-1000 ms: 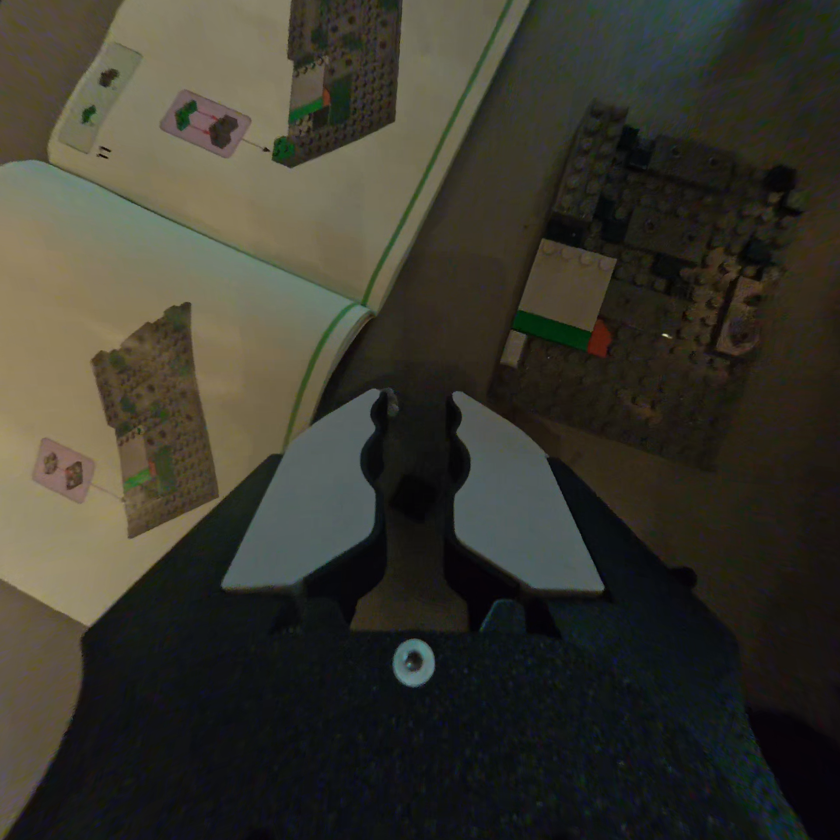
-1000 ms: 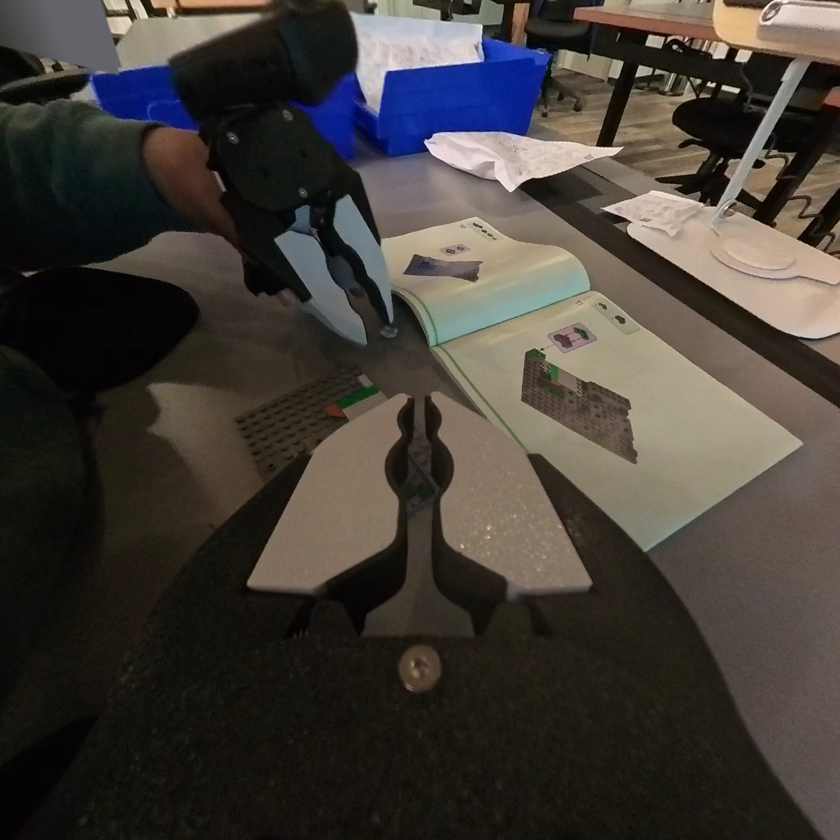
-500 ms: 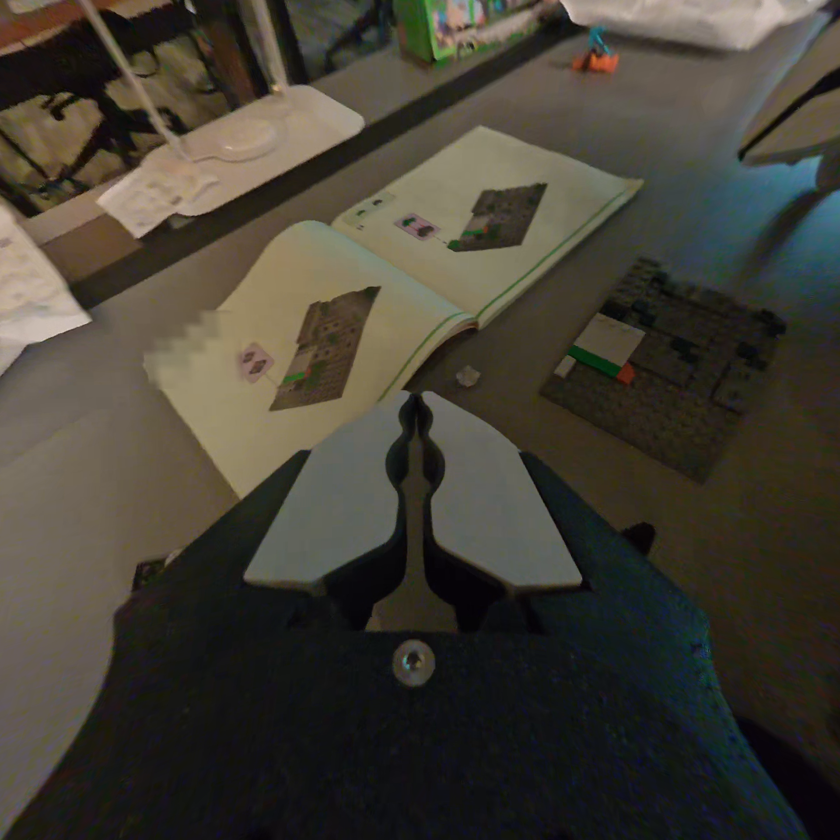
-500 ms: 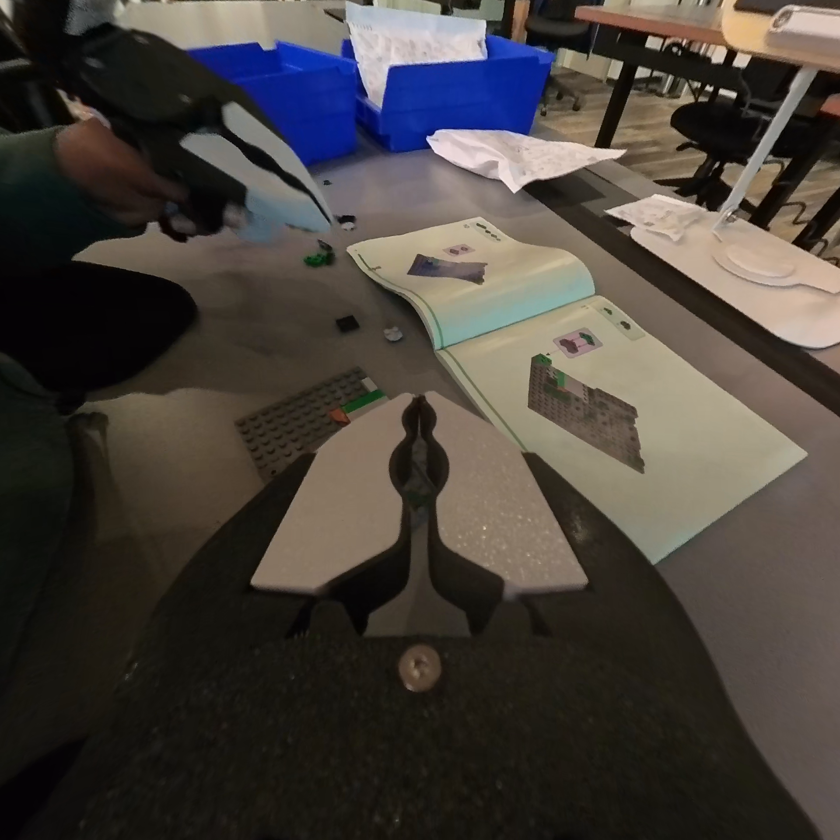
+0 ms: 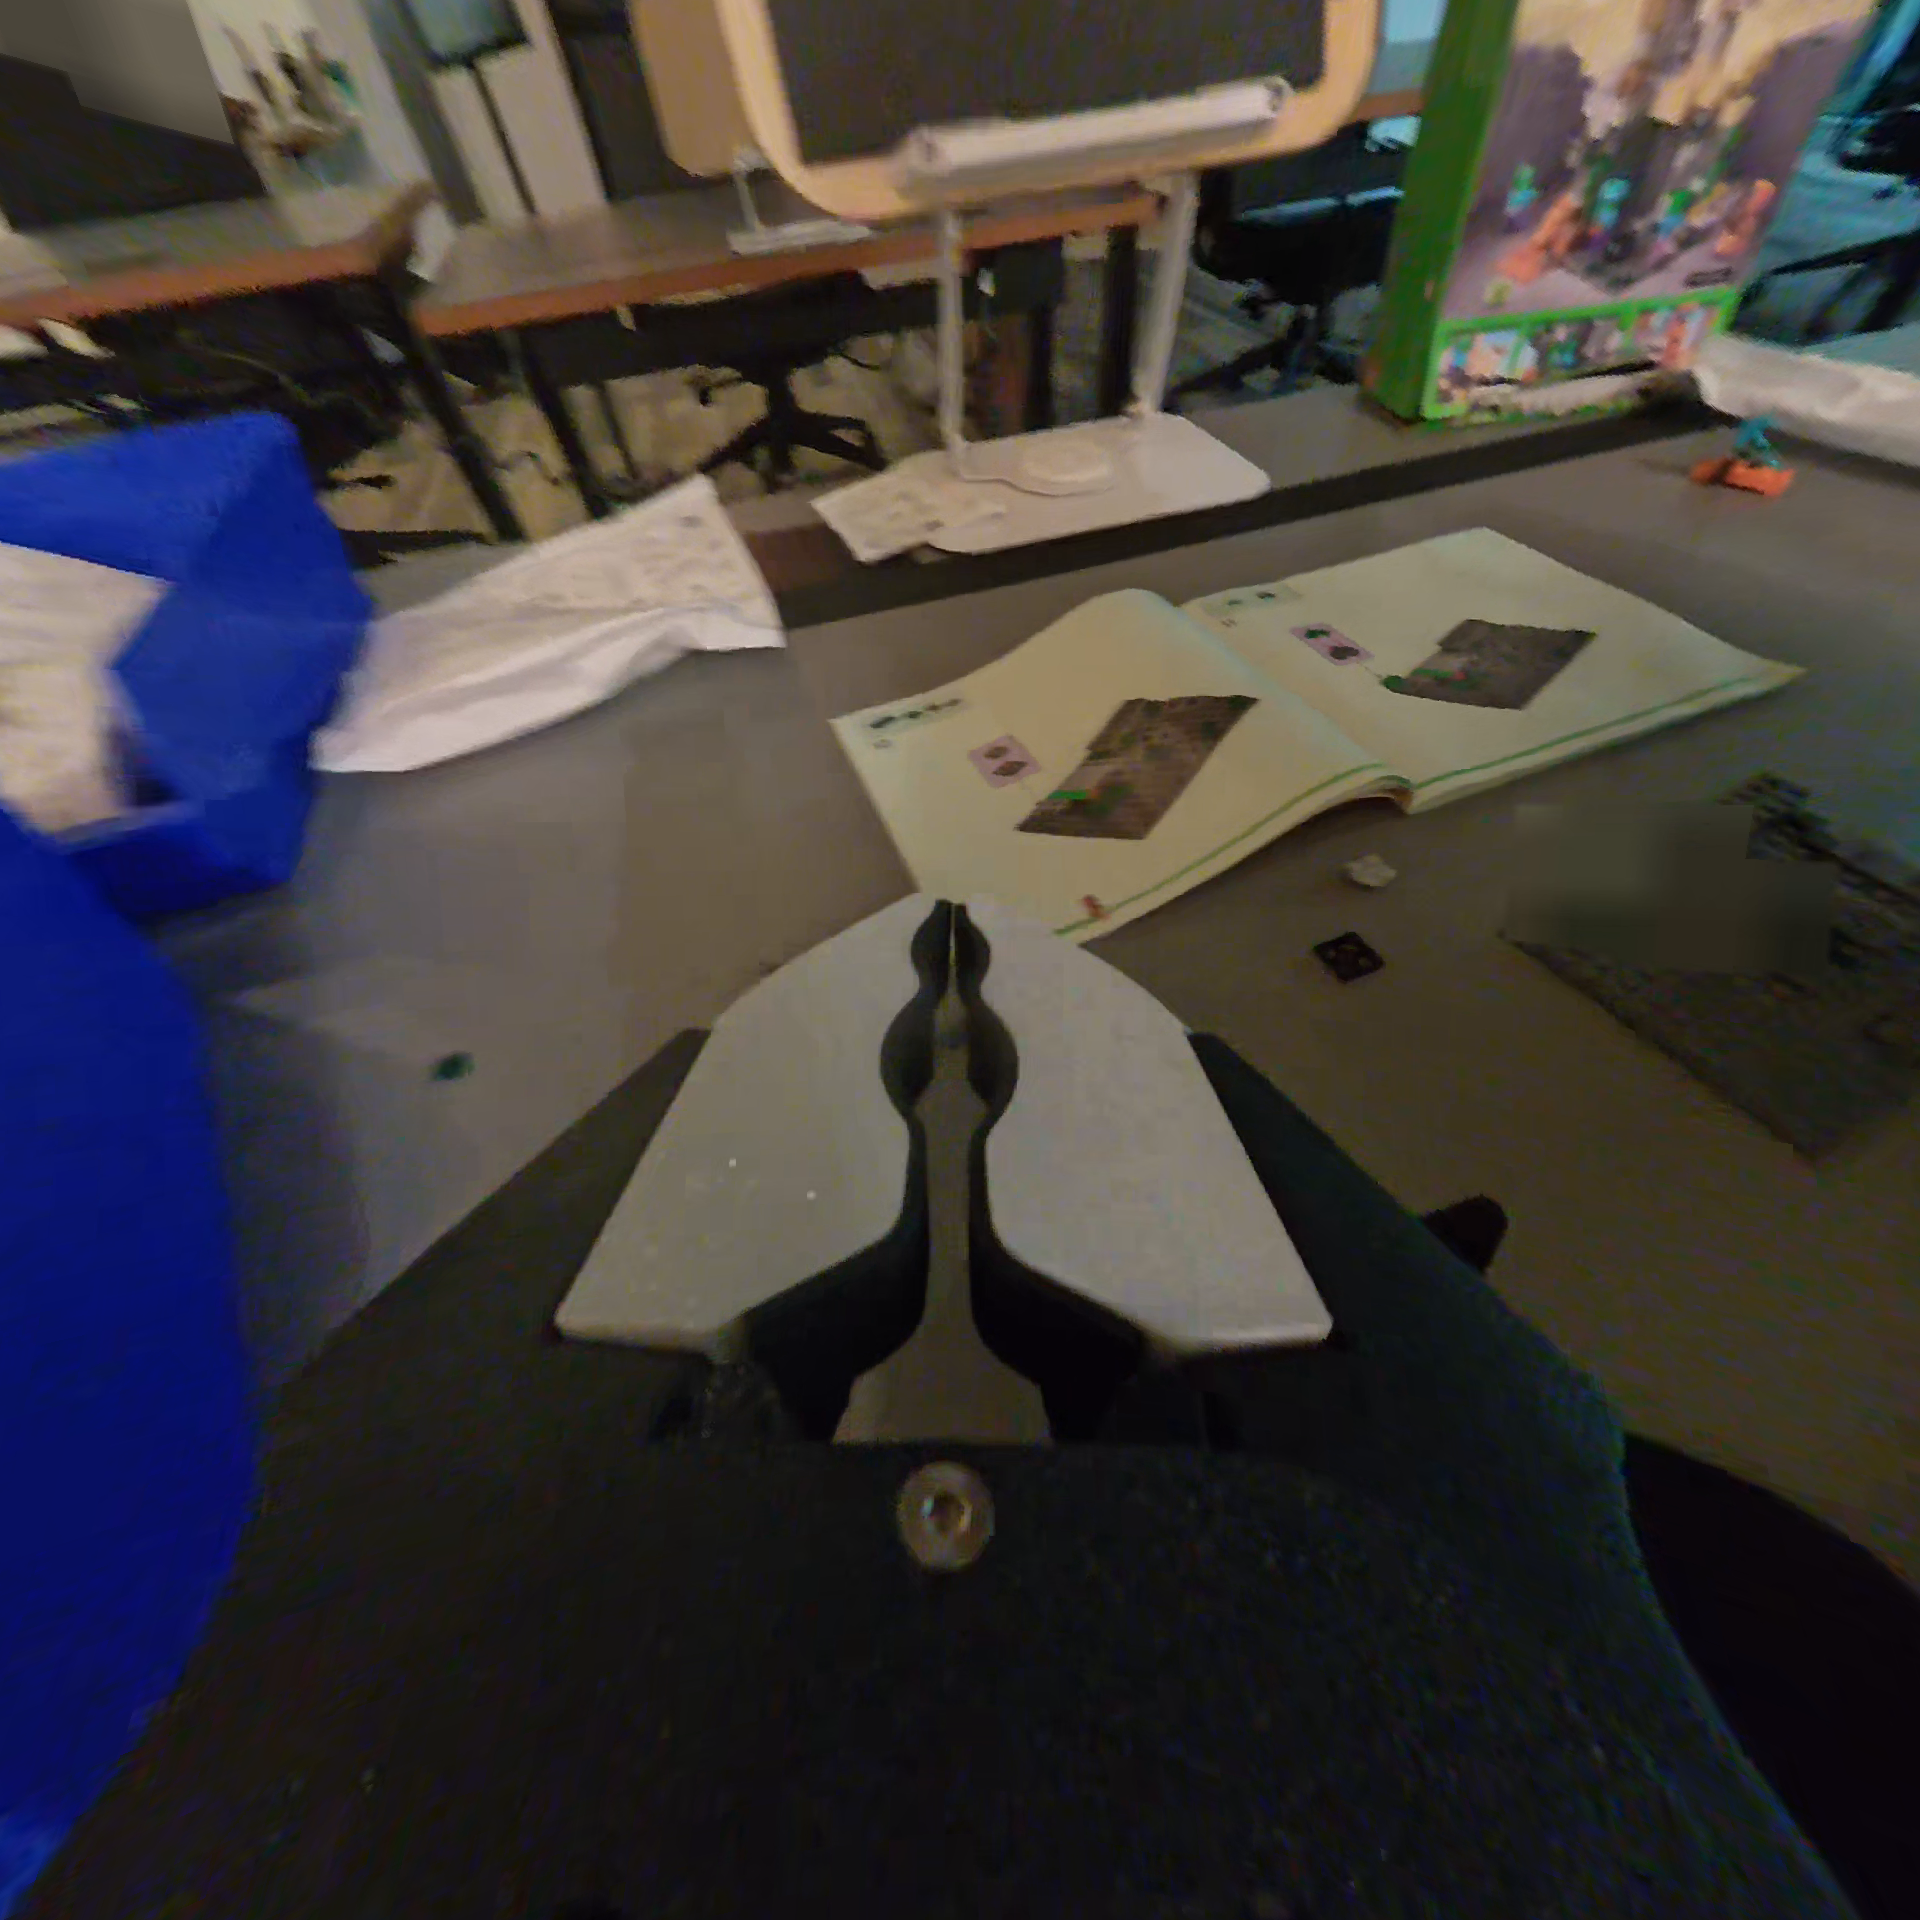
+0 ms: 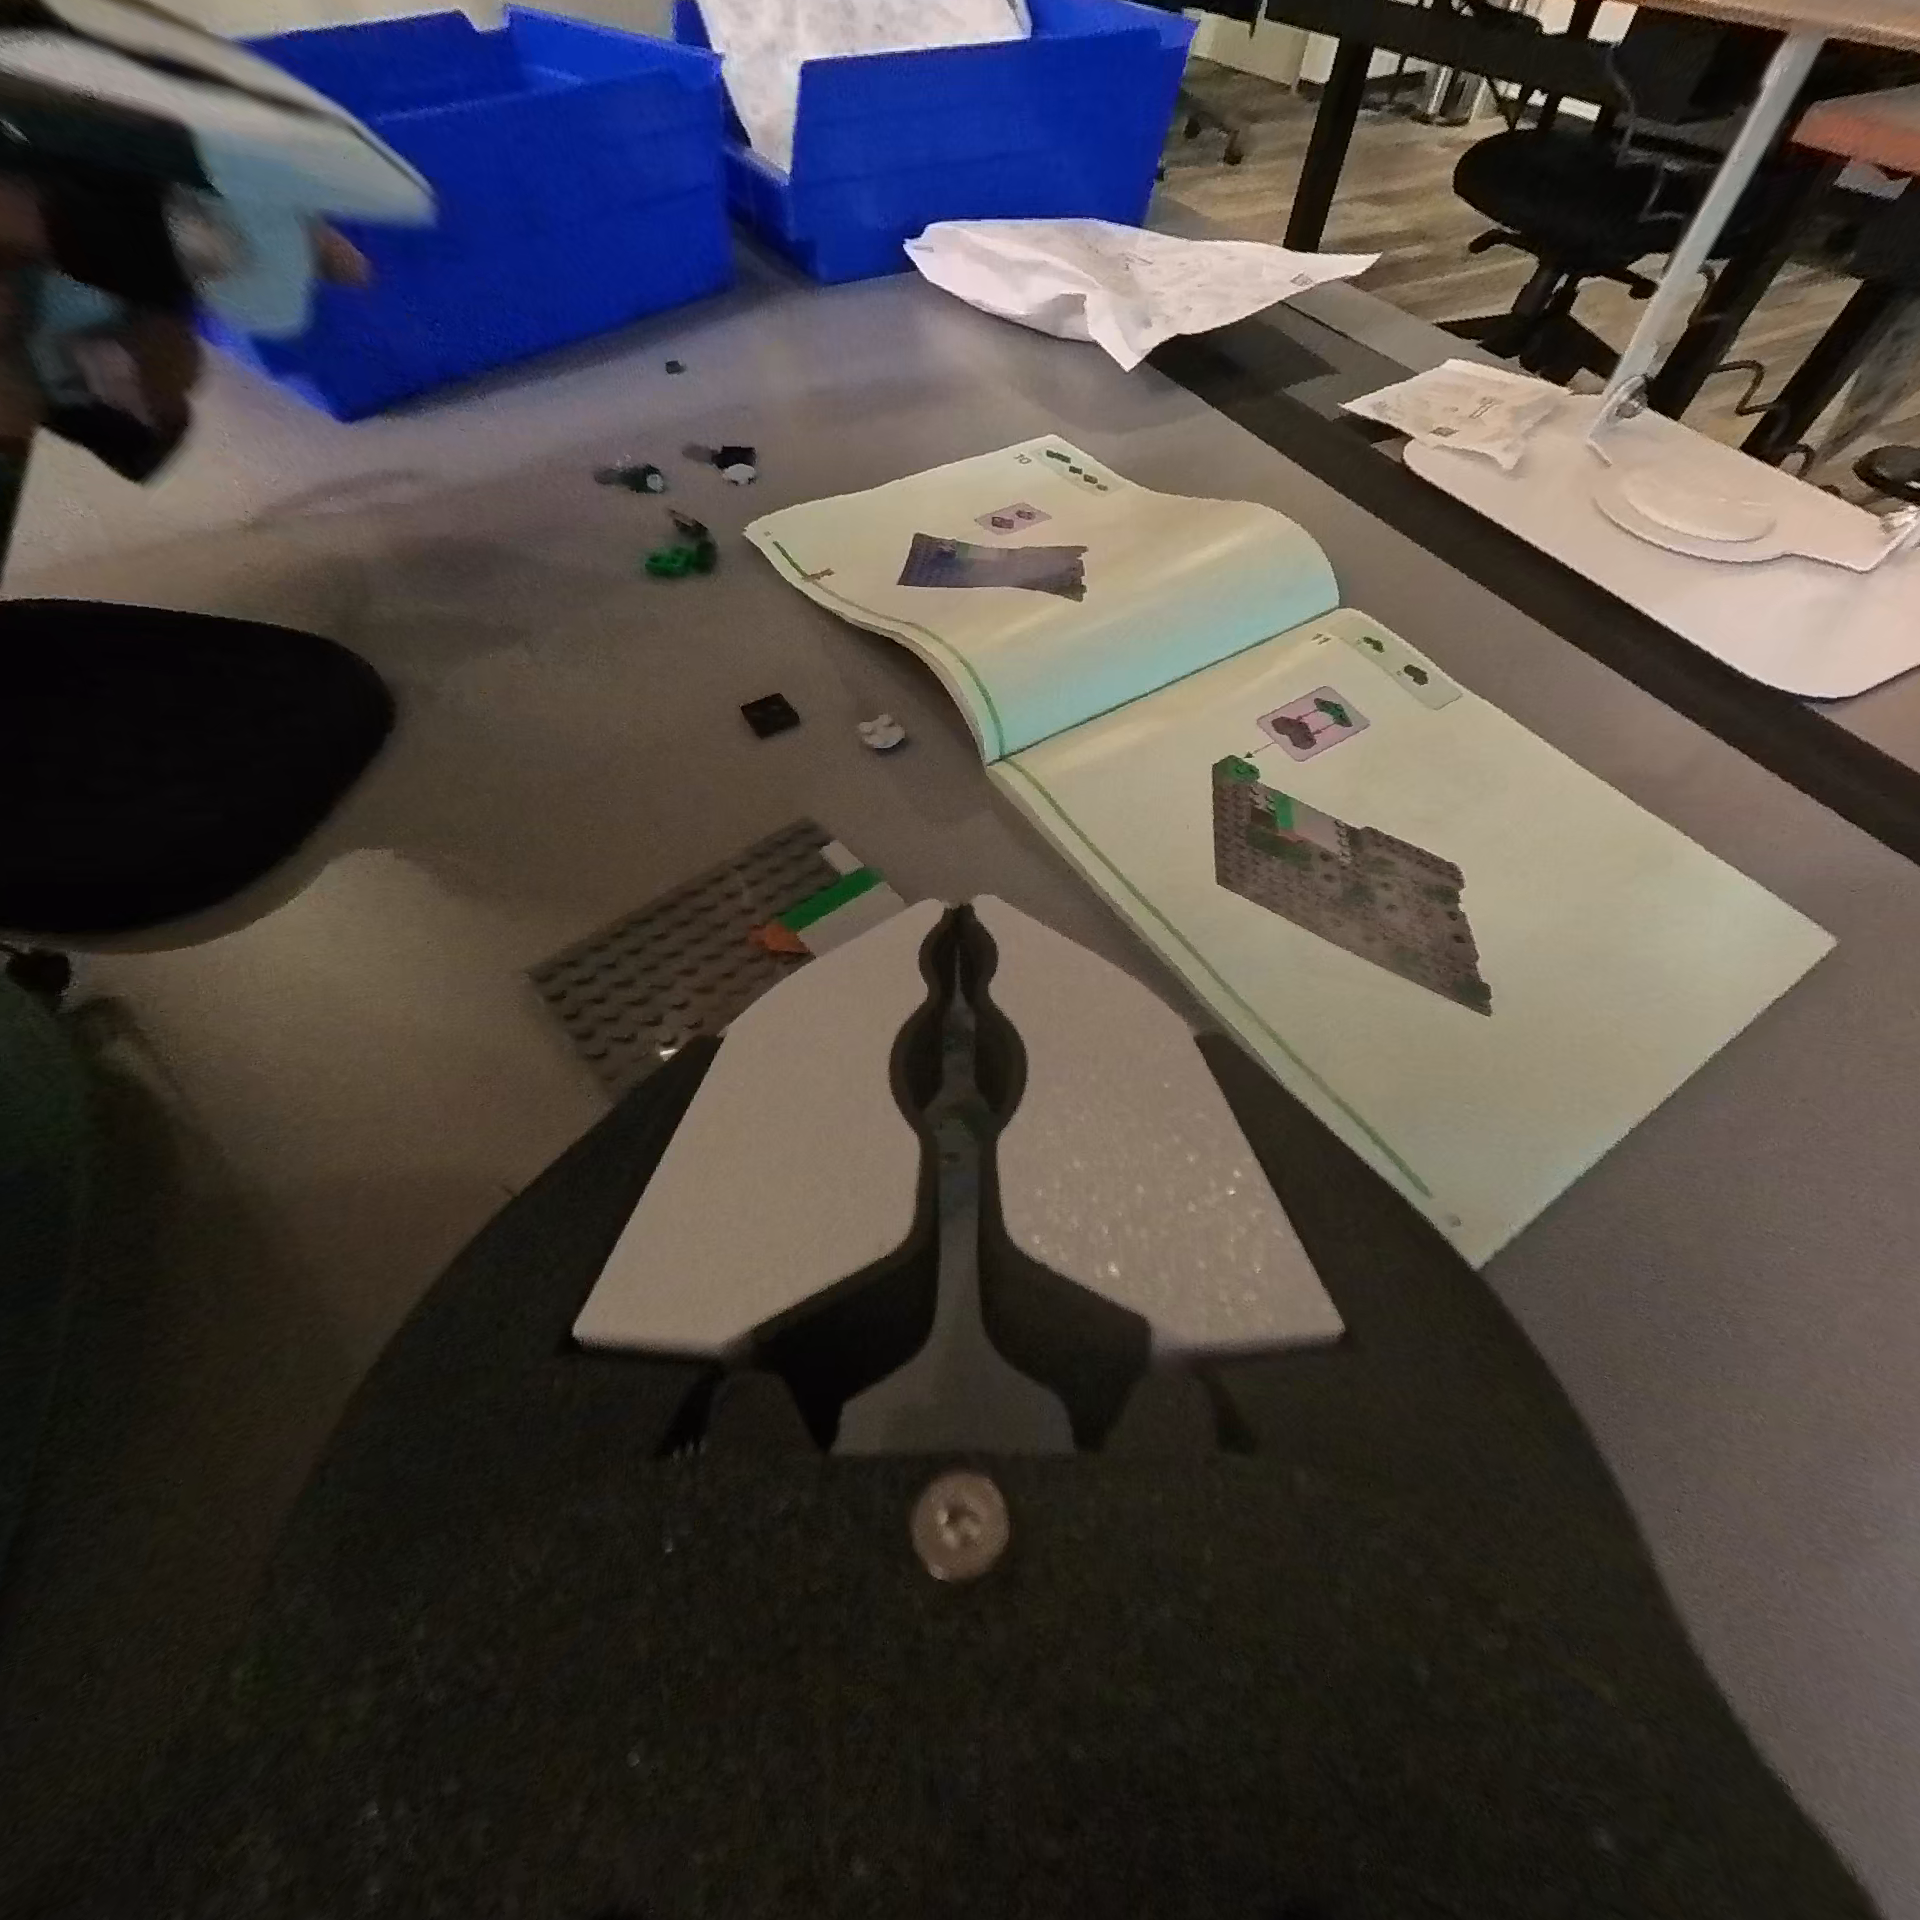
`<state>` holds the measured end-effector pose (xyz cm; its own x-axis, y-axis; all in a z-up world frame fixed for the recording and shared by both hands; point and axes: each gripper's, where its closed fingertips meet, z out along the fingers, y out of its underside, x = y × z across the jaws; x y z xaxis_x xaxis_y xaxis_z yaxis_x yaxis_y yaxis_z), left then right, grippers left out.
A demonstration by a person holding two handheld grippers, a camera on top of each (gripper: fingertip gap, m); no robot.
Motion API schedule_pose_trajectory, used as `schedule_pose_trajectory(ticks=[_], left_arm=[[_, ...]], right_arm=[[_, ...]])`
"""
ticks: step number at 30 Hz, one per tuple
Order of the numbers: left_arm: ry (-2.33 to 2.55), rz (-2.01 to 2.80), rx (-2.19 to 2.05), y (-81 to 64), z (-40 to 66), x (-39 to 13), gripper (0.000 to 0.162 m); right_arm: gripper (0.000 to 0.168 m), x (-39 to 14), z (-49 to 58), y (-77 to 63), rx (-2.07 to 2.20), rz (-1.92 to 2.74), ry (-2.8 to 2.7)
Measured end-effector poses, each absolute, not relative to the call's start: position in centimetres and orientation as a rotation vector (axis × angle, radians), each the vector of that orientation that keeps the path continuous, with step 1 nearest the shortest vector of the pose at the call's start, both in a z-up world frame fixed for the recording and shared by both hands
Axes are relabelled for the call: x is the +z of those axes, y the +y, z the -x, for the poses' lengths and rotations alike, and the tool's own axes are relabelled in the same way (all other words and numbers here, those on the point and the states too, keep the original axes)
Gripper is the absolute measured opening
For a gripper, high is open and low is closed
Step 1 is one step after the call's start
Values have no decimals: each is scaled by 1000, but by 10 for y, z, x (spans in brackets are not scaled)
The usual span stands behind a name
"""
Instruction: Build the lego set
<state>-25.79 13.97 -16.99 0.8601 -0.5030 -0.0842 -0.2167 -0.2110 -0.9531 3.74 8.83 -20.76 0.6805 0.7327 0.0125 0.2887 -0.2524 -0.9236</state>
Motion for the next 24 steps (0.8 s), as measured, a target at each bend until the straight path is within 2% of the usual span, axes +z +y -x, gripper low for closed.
schedule_pose_trajectory(ticks=[6, 9, 12, 15, 22, 24], left_arm=[[446, 1740, 53, 120, 367, -111, 24], [634, 1832, 99, 108, 412, -126, 33], [847, 1977, 17, 95, 442, -167, 39], [1045, 2064, 5, 86, 466, -197, 33], [1339, 2263, -29, 87, 496, -229, 30], [1413, 2326, -9, 86, 502, -243, 22]], right_arm=[[0, -206, -35, 82, 518, 1823, -814], [0, -206, -34, 79, 527, 1811, -829], [0, -205, -32, 78, 550, 1799, -840], [0, -205, -28, 77, 552, 1799, -874], [0, -210, -19, 74, 532, 1807, -942], [0, -212, -18, 74, 529, 1812, -945]])
